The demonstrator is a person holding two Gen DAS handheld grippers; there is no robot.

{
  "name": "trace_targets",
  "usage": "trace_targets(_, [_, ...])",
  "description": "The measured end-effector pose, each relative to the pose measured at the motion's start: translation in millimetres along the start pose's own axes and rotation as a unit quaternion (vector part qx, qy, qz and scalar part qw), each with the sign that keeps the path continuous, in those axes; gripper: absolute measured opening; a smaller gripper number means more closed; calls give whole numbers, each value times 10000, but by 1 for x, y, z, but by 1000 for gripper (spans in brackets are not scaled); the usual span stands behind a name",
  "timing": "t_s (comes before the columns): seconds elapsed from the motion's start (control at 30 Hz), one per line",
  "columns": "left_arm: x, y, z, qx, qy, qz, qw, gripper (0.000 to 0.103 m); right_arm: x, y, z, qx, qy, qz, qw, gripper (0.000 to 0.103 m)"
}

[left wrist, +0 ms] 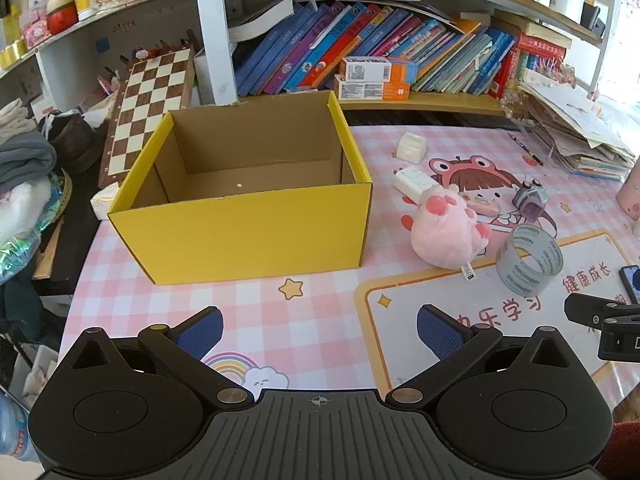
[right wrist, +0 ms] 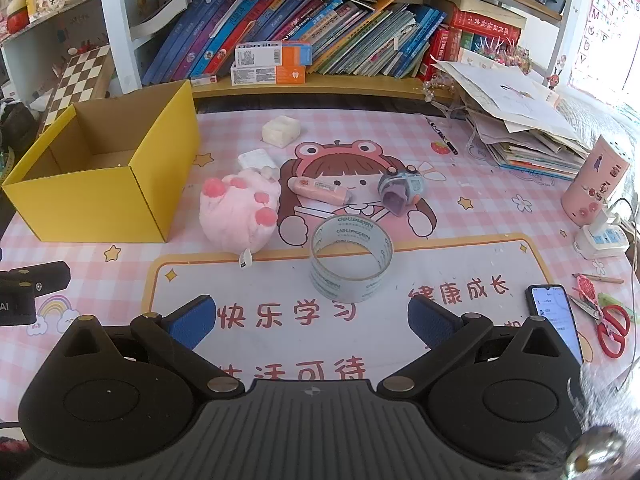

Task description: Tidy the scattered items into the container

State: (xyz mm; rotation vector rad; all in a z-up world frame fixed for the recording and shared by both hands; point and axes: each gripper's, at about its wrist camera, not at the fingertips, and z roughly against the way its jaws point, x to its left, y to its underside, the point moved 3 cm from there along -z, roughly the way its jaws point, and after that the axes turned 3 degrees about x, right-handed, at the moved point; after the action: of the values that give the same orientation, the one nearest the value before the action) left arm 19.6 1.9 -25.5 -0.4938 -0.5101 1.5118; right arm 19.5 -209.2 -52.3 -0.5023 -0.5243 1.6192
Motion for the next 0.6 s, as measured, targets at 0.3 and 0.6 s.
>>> trace_targets(0.3, [15,12,-18,14,-67,-2,10000,103,0,-1,0,22,17,15,10000,103])
trace_targets(0.6, [25,15,-23,54,16,57,10000,103,2,-1,-3,38,-5,34,10000,103])
